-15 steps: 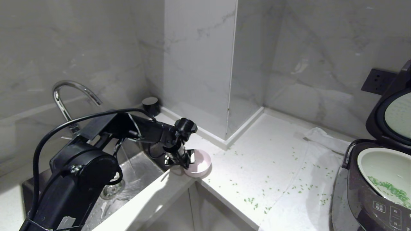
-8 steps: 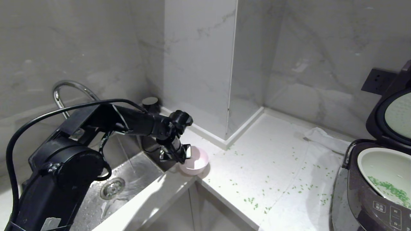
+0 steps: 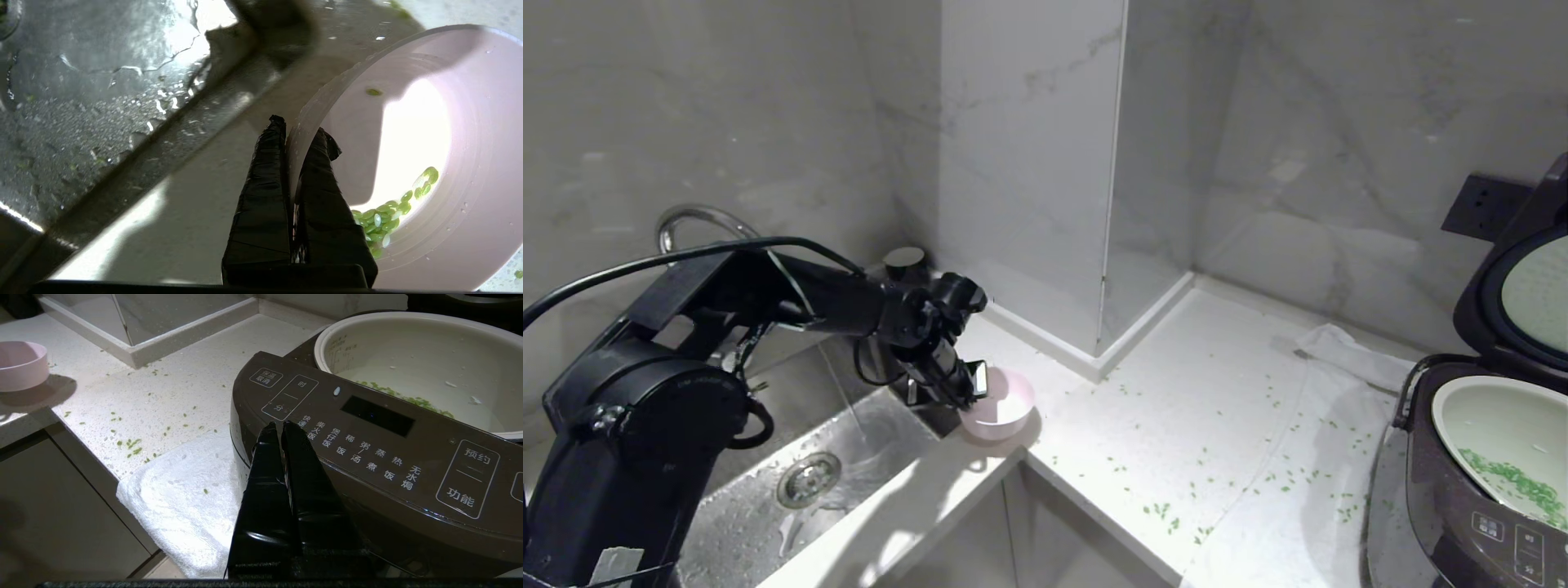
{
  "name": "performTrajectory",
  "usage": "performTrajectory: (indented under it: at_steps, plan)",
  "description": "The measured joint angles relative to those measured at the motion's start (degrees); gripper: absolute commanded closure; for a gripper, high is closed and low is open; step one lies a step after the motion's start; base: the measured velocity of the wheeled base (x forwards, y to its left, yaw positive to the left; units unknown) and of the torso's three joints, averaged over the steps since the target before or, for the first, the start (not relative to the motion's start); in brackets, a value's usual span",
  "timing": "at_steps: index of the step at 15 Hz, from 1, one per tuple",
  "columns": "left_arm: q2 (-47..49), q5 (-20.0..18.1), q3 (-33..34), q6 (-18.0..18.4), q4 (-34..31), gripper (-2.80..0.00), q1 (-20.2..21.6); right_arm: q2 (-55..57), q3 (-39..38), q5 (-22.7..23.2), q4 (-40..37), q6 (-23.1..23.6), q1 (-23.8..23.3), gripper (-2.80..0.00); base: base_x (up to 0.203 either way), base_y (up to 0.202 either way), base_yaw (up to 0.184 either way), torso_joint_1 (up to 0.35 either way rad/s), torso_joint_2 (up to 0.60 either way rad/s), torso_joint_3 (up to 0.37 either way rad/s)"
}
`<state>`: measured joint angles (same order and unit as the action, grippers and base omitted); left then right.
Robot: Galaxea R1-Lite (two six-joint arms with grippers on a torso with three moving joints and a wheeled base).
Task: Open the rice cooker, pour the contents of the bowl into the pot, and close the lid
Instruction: Fill a bowl with water from the tap
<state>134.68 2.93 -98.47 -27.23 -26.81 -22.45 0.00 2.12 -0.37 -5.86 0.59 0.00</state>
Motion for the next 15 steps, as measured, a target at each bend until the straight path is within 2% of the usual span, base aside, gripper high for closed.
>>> performTrajectory:
  at_steps: [3, 8, 11, 15]
  plan:
    - [-2.61, -1.41, 4.22, 0.11, 0.24, 0.0, 3.82, 0.0, 0.0, 0.04, 0.0, 0.01, 0.0, 0.0, 0.0, 0.0, 0.0, 0.0, 0.0, 0.0]
    - [-5.62, -1.48, 9.72, 0.09, 0.3, 0.0, 11.24, 0.0, 0.0, 0.03, 0.0, 0.01, 0.0, 0.0, 0.0, 0.0, 0.0, 0.0, 0.0, 0.0]
    - [-6.26, -1.5, 10.44, 0.34, 0.46, 0.0, 17.07, 0.0, 0.0, -0.01, 0.0, 0.01, 0.0, 0.0, 0.0, 0.0, 0.0, 0.0, 0.0, 0.0]
    - [-6.32, -2.14, 10.76, 1.97, 4.13, 0.0, 24.02, 0.0, 0.0, 0.03, 0.0, 0.01, 0.0, 0.0, 0.0, 0.0, 0.0, 0.0, 0.0, 0.0]
